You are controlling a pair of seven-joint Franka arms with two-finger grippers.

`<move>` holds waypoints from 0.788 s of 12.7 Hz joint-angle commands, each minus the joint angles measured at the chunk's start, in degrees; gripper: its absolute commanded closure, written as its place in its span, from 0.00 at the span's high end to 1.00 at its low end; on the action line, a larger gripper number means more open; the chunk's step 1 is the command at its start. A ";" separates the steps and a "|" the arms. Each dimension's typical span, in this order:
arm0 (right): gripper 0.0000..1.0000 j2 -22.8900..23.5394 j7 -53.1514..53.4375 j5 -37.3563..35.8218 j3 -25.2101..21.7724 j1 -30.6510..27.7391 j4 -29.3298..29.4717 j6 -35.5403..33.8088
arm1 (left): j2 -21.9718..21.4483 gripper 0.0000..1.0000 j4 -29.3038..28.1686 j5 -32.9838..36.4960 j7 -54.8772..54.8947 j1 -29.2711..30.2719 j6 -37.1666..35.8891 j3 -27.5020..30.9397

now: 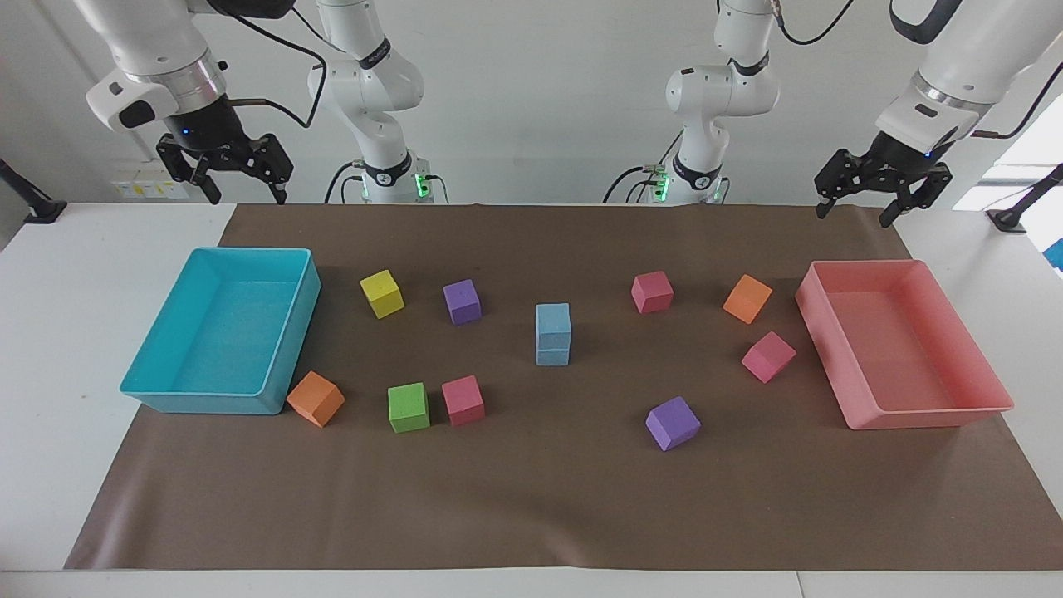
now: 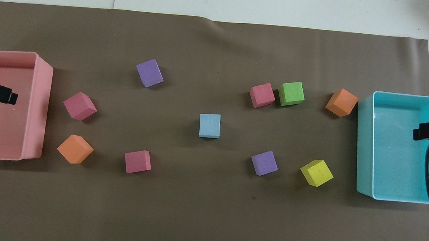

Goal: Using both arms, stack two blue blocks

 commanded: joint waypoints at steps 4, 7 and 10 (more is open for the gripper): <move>1.00 -1.48 0.45 -0.81 -0.11 -0.04 -1.73 0.71 | 1.91 1.00 3.36 1.38 -0.86 -0.23 -2.50 -0.04; 1.00 -1.40 0.36 -0.81 0.07 0.05 -1.64 0.88 | 1.56 1.00 2.83 1.55 -0.77 -0.23 -2.59 -0.13; 1.00 -1.40 0.36 -0.81 0.07 0.05 -1.64 0.80 | 1.47 1.00 2.66 1.55 -0.86 -0.31 -2.59 -0.13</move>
